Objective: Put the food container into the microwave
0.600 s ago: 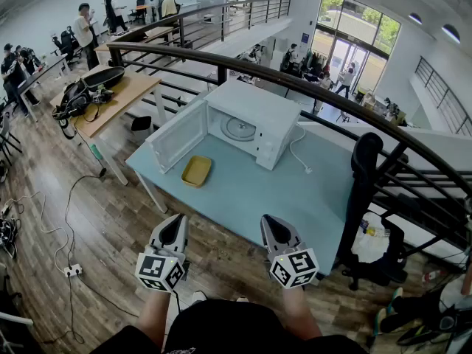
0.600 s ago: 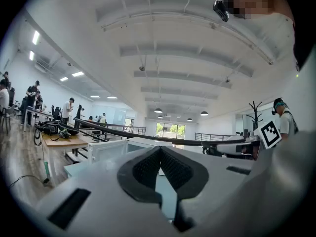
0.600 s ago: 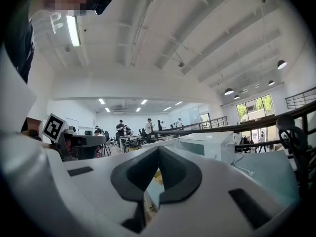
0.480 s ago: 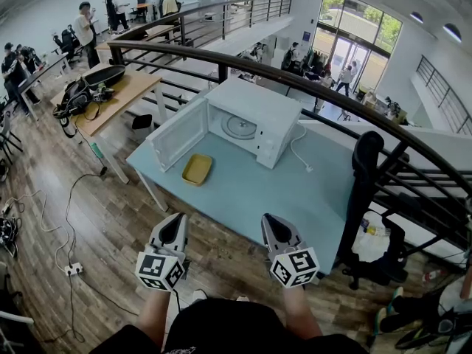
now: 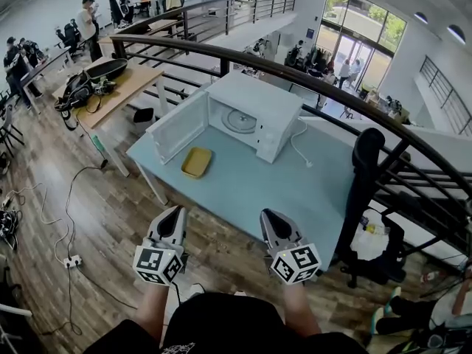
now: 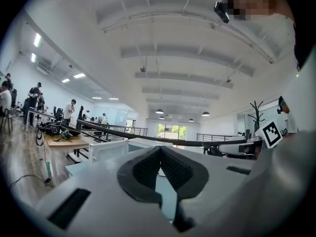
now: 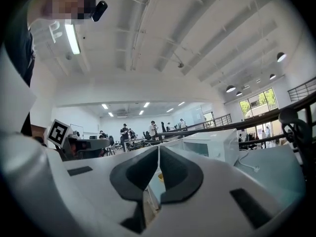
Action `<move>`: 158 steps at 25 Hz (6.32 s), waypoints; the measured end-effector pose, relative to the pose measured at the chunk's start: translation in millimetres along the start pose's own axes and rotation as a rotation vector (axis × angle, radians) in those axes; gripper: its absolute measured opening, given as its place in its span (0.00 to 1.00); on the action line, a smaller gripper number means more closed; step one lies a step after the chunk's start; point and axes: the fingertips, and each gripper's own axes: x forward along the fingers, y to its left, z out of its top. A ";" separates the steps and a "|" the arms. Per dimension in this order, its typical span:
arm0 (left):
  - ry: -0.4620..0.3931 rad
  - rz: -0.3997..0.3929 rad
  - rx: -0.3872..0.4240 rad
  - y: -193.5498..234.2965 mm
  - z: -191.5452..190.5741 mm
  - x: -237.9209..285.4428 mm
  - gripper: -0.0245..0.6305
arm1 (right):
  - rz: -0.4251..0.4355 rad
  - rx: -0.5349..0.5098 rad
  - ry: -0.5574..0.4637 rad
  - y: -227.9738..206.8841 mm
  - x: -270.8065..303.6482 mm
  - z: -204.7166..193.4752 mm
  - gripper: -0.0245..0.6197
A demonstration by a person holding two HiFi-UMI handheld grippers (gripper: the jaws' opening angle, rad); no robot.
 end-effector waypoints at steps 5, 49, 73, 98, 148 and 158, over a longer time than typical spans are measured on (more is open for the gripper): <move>0.000 0.010 -0.005 -12.7 -3.4 0.4 0.05 | 0.020 0.019 -0.001 -6.3 -9.7 -1.7 0.05; 0.080 -0.011 0.002 26.4 -42.5 70.3 0.05 | 0.104 0.026 0.088 -26.1 74.2 -32.5 0.05; 0.141 -0.264 -0.024 167.9 -33.8 217.5 0.05 | -0.074 0.013 0.091 -42.8 257.7 -22.2 0.05; 0.221 -0.262 -0.127 194.8 -76.2 246.6 0.05 | -0.040 0.067 0.141 -59.3 306.2 -47.1 0.05; 0.535 0.152 -0.699 261.6 -300.4 244.9 0.17 | 0.182 0.167 0.428 -102.4 359.5 -185.1 0.05; 0.371 0.181 -1.090 260.6 -313.9 250.1 0.17 | 0.173 0.171 0.444 -107.9 358.9 -193.9 0.05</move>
